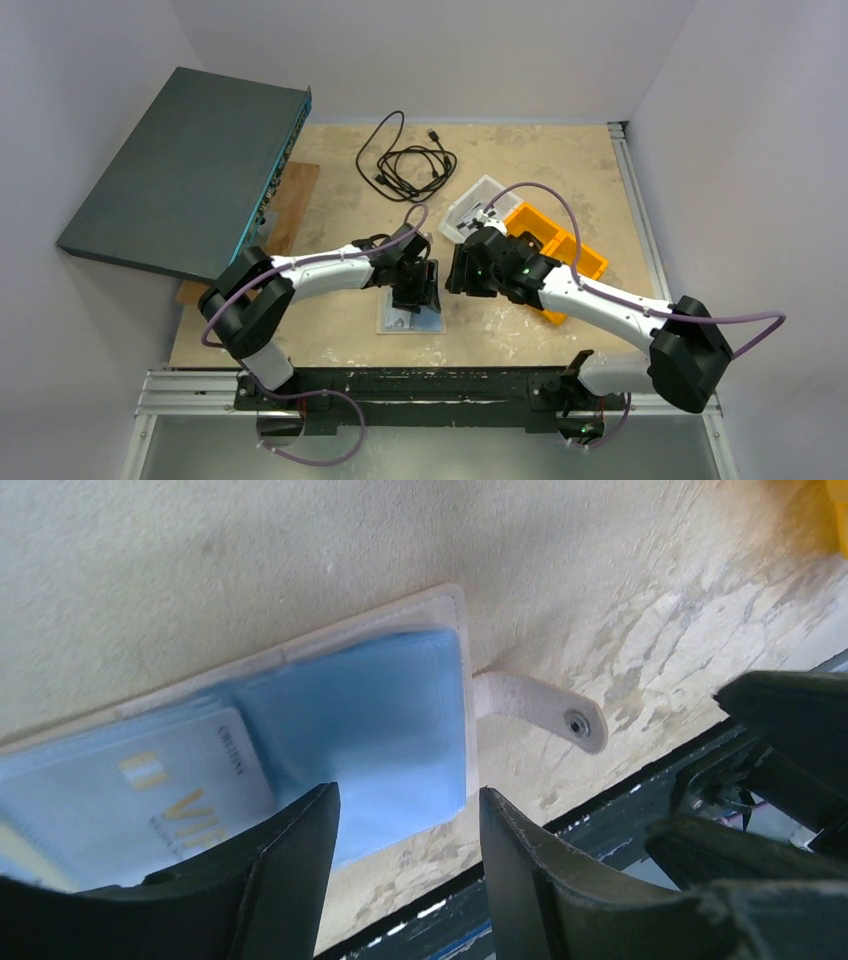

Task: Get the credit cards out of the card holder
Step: Remove the credit card from the card holder.

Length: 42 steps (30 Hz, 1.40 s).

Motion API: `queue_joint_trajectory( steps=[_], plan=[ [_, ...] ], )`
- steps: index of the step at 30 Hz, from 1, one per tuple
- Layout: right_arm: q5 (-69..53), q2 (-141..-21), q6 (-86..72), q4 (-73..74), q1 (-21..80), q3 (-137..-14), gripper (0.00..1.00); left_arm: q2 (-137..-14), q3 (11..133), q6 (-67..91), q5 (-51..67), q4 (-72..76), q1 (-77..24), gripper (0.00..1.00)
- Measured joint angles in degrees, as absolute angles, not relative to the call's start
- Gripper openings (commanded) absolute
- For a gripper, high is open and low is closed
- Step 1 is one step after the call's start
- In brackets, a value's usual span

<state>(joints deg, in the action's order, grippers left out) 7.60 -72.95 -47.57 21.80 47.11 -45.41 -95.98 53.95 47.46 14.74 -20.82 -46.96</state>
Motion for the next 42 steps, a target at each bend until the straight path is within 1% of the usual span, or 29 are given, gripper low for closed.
queue_joint_trajectory(
  steps=[3, 6, 8, 12, 17, 21, 28, 35, 39, 42],
  plan=[
    [6.15, -73.47, -47.57, 20.73, 47.11, -45.41, 0.48, -93.01, 53.95, 47.33, 13.1, -23.38, -46.59, 0.54],
    [3.75, -74.87, -47.77, 18.37, 47.13, -45.41, 0.42, -87.24, 53.93, 46.85, 10.61, -26.63, -44.56, 0.51],
    [1.69, -76.64, -48.07, 15.94, 47.27, -45.41, 0.39, -83.44, 53.71, 46.3, 9.13, -28.21, -42.39, 0.45],
    [-3.36, -81.97, -49.1, 10.85, 48.53, -45.74, 0.36, -78.98, 50.87, 45.06, 7.42, -29.26, -37.56, 0.34],
    [-9.15, -90.35, -50.5, 4.47, 49.65, -47.37, 0.31, -79.66, 47.68, 43.72, 7.14, -30.96, -36.01, 0.17],
    [-11.73, -95.0, -51.03, 1.23, 49.71, -47.88, 0.29, -80.95, 46.96, 43.44, 7.2, -30.85, -36.01, 0.09],
    [-13.65, -98.32, -51.99, -2.22, 49.71, -47.88, 0.29, -83.11, 45.93, 43.35, 7.2, -29.1, -36.01, 0.04],
    [-14.39, -99.5, -52.56, -4.91, 49.63, -47.81, 0.3, -85.54, 44.77, 43.31, 7.27, -26.55, -36.01, 0.0],
    [-15.4, -100.01, -52.99, -5.91, 49.36, -47.51, 0.33, -85.84, 44.31, 43.44, 8.08, -24.64, -36.01, 0.0],
    [-16.38, -100.27, -53.12, -6.57, 49.12, -47.44, 0.34, -85.86, 44.07, 43.83, 8.45, -23.92, -36.01, 0.0]
  ],
)
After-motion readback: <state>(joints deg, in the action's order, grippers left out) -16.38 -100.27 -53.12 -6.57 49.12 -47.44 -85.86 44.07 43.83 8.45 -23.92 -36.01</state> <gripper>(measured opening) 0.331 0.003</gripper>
